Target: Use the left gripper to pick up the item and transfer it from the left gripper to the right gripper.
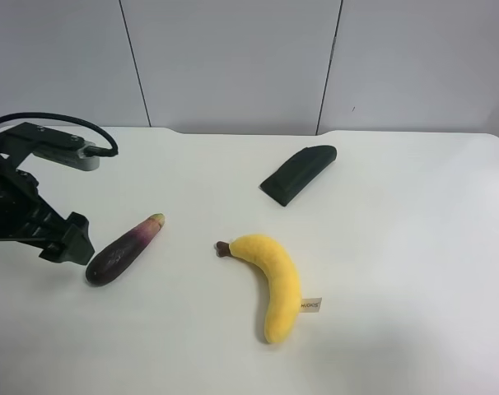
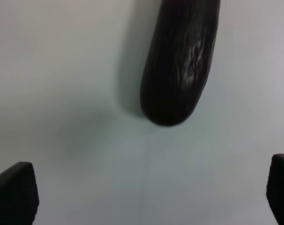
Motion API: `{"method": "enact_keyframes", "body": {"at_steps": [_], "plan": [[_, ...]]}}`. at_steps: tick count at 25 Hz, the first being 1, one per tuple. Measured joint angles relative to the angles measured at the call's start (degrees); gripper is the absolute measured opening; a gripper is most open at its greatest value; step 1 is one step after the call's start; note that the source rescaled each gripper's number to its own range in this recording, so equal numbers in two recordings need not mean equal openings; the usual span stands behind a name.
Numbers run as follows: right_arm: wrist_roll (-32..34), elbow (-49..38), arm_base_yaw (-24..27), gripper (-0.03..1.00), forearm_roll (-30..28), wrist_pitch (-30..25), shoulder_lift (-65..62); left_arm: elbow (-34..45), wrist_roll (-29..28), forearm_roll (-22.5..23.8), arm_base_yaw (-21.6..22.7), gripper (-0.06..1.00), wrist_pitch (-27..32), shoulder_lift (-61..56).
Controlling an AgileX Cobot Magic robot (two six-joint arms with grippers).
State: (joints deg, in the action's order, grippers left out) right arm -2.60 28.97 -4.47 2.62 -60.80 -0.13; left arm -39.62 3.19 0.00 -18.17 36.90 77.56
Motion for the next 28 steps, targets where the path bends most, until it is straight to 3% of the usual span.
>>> {"method": "enact_keyframes", "body": {"at_steps": [11,28], "plan": [[0.0,0.0,0.0,1.0,0.0,0.0,0.0,0.0,0.45,3.16,-0.48,1.0,-10.77,7.86],[0.0,0.0,0.0,1.0,0.0,0.05,0.0,-0.06,0.66,0.75,-0.55,1.0,-13.79,18.19]]}}
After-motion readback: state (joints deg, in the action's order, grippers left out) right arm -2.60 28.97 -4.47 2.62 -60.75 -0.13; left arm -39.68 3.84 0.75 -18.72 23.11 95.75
